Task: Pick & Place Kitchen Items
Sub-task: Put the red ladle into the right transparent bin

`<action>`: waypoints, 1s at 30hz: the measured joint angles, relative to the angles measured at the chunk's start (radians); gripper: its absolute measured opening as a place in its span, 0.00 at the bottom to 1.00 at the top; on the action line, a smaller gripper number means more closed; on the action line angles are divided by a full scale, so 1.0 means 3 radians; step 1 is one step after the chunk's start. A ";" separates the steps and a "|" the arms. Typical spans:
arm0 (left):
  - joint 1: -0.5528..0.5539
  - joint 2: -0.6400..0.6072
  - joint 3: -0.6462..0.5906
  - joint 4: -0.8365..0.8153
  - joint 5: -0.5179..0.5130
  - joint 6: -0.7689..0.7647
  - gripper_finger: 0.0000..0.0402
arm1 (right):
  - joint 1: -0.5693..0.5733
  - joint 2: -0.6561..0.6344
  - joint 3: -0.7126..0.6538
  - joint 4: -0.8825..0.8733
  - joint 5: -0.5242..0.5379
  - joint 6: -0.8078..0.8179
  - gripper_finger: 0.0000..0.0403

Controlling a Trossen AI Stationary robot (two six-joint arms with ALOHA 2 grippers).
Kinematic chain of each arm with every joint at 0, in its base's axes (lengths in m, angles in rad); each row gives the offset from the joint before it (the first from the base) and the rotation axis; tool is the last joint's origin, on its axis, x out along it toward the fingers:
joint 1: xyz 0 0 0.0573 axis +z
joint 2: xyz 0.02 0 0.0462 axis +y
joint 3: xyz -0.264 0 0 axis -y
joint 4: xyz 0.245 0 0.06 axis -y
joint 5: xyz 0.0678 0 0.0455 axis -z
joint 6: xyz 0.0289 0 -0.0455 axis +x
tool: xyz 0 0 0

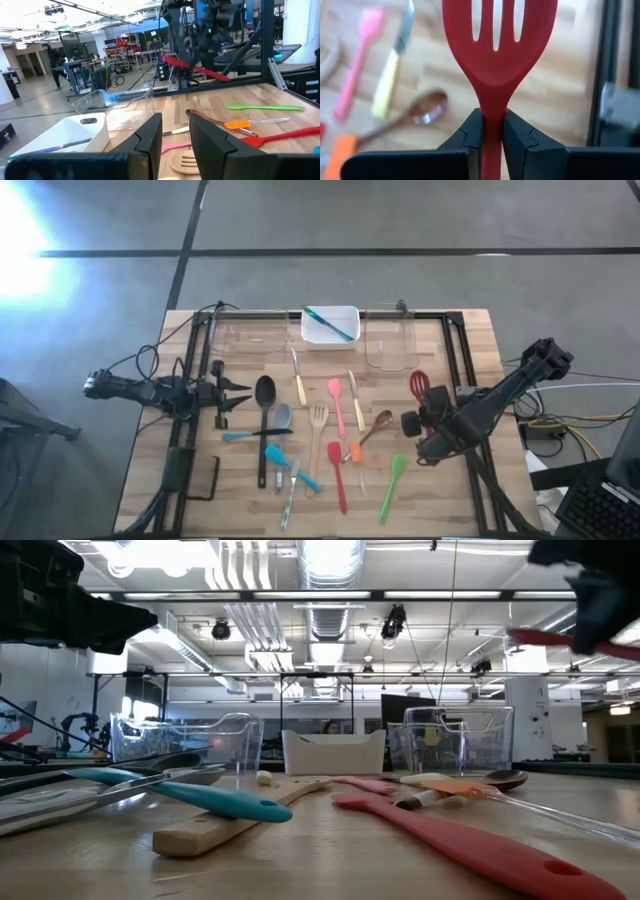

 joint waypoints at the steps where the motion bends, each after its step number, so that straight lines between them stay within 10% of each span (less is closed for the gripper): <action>1: -0.0001 0.0000 0.0000 0.0000 0.0000 0.0002 0.25 | -0.0036 -0.0002 0.0076 -0.0095 0.0127 -0.0047 0.08; 15: -0.0001 0.0000 0.0000 0.0000 0.0000 0.0007 0.25 | -0.1575 -0.0006 0.0870 -0.0055 0.0739 -0.2341 0.08; 30: 0.0000 0.0000 0.0000 0.0000 0.0000 0.0094 0.25 | -0.3096 0.0010 0.1053 0.1713 0.0364 -0.4840 0.08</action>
